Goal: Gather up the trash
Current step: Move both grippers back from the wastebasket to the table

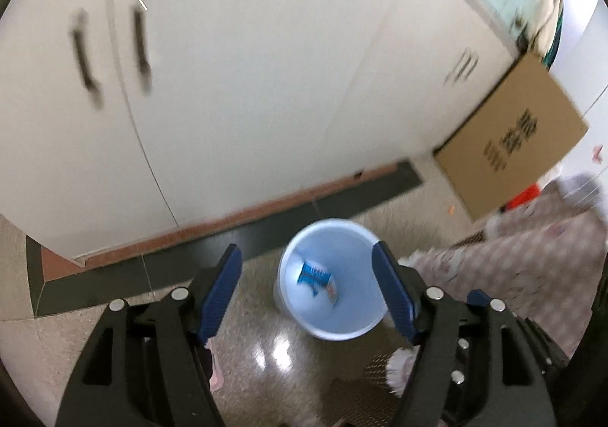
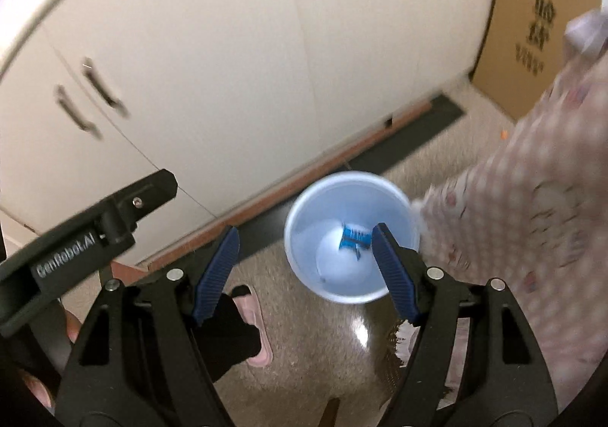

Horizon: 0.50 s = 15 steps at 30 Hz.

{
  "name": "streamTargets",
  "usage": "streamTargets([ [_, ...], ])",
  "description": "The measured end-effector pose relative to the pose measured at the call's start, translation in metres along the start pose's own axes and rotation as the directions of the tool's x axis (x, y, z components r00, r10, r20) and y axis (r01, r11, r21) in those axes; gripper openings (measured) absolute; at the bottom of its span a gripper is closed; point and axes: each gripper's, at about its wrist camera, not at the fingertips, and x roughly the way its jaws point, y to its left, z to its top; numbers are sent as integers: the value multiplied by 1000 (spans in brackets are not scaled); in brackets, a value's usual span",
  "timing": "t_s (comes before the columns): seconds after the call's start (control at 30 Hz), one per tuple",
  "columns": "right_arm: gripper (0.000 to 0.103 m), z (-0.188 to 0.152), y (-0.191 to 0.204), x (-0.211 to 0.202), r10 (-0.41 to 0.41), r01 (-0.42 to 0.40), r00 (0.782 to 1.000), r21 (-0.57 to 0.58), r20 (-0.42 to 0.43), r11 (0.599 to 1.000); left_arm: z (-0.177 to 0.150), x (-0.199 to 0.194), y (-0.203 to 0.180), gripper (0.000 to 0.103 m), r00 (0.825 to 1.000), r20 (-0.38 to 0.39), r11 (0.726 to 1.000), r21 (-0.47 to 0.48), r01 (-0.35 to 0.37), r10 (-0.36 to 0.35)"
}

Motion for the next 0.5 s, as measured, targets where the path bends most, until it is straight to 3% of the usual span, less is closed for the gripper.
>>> streamTargets([
  [0.1,72,3,14,-51,-47,52,994,-53,96,997,8,-47,-8,70,996,89,1000,-4,28,-28],
  [0.23,72,-2,11,-117,-148,161,961,-34,231,986,9,-103,-39,71,979,182,995,56,86,-95],
  [0.4,72,-16,-24,-196,-251,242,910,69,330,968,-2,-155,-96,74,953,211,966,182,182,-219],
  [0.5,74,-29,-58,-242,-318,280,873,154,369,948,-14,-177,-140,76,935,207,936,266,231,-289],
])
